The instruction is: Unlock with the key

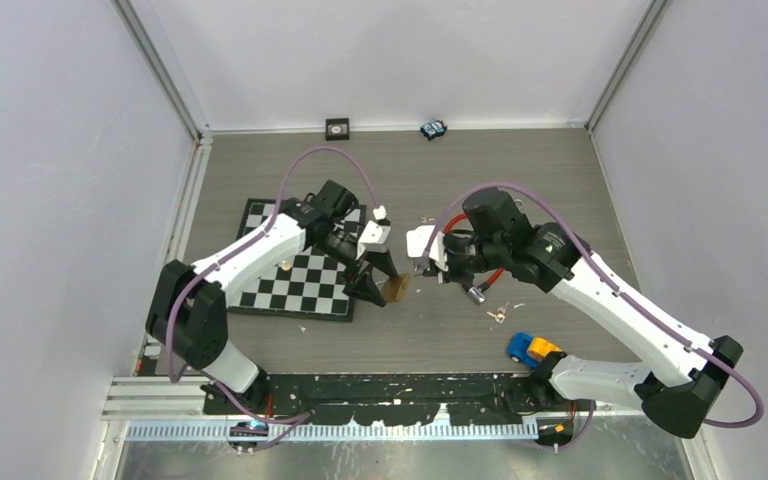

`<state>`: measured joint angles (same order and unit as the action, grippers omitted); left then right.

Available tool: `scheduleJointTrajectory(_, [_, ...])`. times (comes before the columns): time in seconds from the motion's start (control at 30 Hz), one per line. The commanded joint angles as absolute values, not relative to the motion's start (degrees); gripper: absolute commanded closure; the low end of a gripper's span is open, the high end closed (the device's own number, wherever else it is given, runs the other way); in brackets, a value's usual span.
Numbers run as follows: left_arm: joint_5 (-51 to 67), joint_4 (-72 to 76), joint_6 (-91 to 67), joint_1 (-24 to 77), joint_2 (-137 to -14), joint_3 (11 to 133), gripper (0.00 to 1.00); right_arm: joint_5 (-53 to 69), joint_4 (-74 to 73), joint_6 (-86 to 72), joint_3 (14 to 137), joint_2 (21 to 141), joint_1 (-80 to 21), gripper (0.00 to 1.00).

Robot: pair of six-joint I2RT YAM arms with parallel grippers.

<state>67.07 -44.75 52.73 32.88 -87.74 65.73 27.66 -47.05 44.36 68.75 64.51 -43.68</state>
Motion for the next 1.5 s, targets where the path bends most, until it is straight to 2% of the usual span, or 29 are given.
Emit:
scheduleJointTrajectory(0.0, [73.8,-55.9,58.7,32.7,-91.5,74.0,1.0,23.2,-48.5,48.0,72.1,65.2,-46.7,0.99])
scheduleJointTrajectory(0.1, [74.3,-59.9,61.7,32.7,-93.2,76.1,1.0,21.4,-48.8,48.6,72.1,65.7,-48.5,0.99])
scheduleJointTrajectory(0.7, [76.7,-61.0,62.7,32.7,-95.1,76.4,1.0,16.6,-46.1,49.2,70.7,66.2,-53.3,0.99])
scheduleJointTrajectory(1.47, [77.0,-61.5,62.4,32.6,-95.8,76.9,1.0,15.6,-46.0,49.8,69.8,66.7,-56.0,0.99])
